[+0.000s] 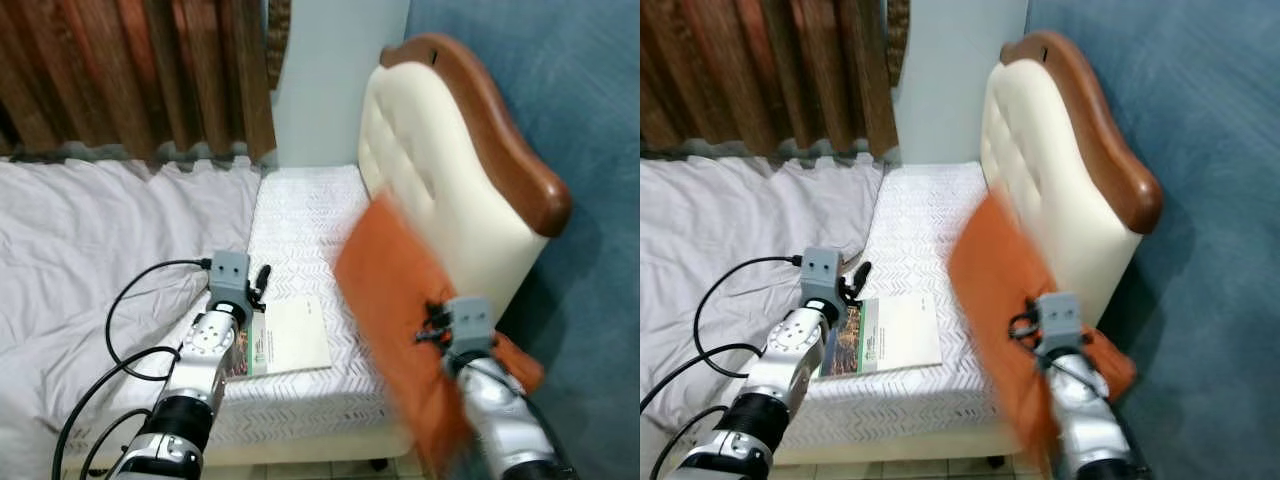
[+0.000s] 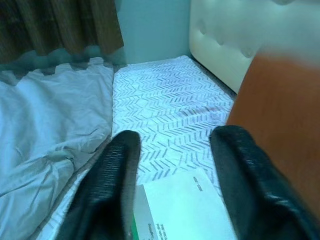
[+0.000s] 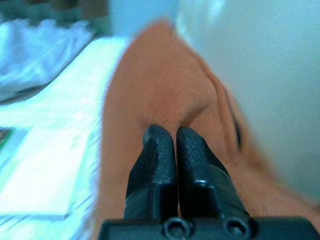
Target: Clean up the room
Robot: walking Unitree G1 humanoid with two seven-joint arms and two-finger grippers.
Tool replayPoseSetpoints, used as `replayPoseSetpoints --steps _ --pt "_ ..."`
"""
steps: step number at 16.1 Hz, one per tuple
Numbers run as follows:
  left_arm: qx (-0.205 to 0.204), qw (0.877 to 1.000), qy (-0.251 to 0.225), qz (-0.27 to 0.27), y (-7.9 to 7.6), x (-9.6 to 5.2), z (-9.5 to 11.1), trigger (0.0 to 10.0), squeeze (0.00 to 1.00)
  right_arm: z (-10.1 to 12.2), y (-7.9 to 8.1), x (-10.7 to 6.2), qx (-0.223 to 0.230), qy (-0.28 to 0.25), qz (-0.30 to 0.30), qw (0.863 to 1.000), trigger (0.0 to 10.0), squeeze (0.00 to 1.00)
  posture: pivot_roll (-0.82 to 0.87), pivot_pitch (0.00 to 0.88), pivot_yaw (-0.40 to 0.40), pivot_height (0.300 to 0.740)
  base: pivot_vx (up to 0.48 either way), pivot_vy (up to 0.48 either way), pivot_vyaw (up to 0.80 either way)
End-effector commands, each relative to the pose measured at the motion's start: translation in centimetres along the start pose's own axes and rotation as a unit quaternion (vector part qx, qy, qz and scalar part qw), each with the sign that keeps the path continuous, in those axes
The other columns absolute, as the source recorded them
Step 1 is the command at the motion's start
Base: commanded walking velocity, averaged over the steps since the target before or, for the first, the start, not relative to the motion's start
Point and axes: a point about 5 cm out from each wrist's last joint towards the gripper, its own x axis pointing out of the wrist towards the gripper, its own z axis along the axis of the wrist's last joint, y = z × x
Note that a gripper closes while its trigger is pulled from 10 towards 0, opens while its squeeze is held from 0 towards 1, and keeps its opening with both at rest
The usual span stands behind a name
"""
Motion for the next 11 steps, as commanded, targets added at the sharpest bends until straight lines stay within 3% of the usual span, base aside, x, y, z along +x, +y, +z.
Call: replayPoseSetpoints --steps 1,2,5,9,11 --pt "0.007 1.0 0.009 0.011 0.6 0.0 -0.2 10.0 0.93 2.6 -0.4 0.8 0.004 -0.052 -0.012 0.999 10.0 0.0 -0.01 0.0 -0.07 0.74 0.0 0.0 0.0" --pt "0.012 1.0 0.011 0.017 0.8 0.0 -0.3 10.0 0.0 2.7 -0.4 1.0 0.005 -0.052 -0.014 0.999 10.0 0.0 0.0 0.0 -0.071 0.74 0.0 0.0 0.0" --pt "0.006 1.0 0.008 0.022 1.3 -0.8 -0.9 10.0 0.0 2.4 -0.1 1.3 0.005 -0.045 -0.018 0.999 10.0 0.0 0.01 0.0 -0.076 0.74 0.0 0.0 0.0" --pt "-0.014 0.999 -0.003 -0.044 -1.6 -2.3 -2.0 10.0 0.0 2.6 0.1 1.9 0.005 -0.046 -0.031 0.998 10.0 0.0 0.03 0.0 -0.082 0.74 0.0 0.0 0.0" --pt "-0.03 0.997 -0.031 -0.069 -2.8 -2.8 -1.6 10.0 0.0 3.3 -0.9 2.4 0.001 -0.06 -0.075 0.995 10.0 0.0 0.04 0.0 -0.085 0.74 0.227 0.0 0.0"
